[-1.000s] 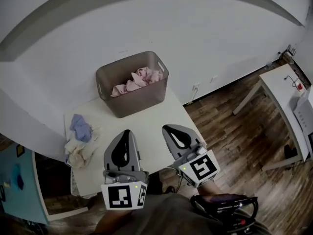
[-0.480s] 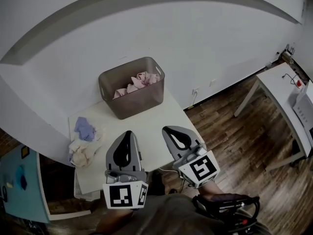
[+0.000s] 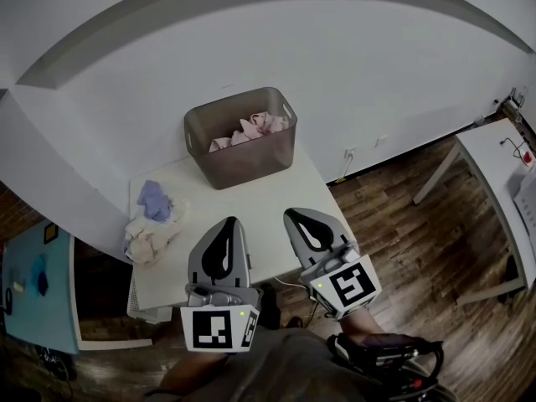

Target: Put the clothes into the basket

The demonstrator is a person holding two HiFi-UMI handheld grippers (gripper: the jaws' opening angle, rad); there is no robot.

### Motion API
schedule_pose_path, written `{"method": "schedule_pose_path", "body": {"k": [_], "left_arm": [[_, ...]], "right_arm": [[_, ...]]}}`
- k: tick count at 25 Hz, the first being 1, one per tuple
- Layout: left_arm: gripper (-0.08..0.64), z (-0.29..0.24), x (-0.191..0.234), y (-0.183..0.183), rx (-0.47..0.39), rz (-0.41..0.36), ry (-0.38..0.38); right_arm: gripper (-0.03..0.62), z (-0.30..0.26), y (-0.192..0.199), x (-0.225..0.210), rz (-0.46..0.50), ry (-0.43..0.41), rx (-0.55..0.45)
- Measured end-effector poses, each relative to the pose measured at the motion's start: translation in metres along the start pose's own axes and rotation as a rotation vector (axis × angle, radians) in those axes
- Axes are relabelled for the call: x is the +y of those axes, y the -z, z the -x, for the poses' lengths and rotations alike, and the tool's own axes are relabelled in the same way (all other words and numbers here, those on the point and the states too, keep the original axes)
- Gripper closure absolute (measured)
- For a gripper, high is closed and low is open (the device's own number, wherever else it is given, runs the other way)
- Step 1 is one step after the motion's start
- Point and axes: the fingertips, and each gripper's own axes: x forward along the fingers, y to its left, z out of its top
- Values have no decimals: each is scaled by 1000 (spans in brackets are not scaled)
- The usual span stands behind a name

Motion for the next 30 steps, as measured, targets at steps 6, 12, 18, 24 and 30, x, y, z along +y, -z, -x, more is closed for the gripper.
{"method": "schedule_pose_path", "body": {"k": [6, 12, 18, 24, 30], "left_arm": [[551, 7, 14, 14, 53, -17, -59], [551, 21, 53, 26, 84, -5, -161], [551, 52, 122, 44, 112, 30, -292], [551, 89, 207, 69, 150, 60, -426], [551, 106, 283, 91, 178, 72, -463]], "right_arm": [[581, -15, 19, 13, -52, -64, 47], [581, -50, 35, 41, -76, -162, 79], [580, -103, 53, 101, -75, -308, 100], [580, -166, 82, 176, -58, -443, 164], [551, -233, 113, 231, -65, -499, 216]]}}
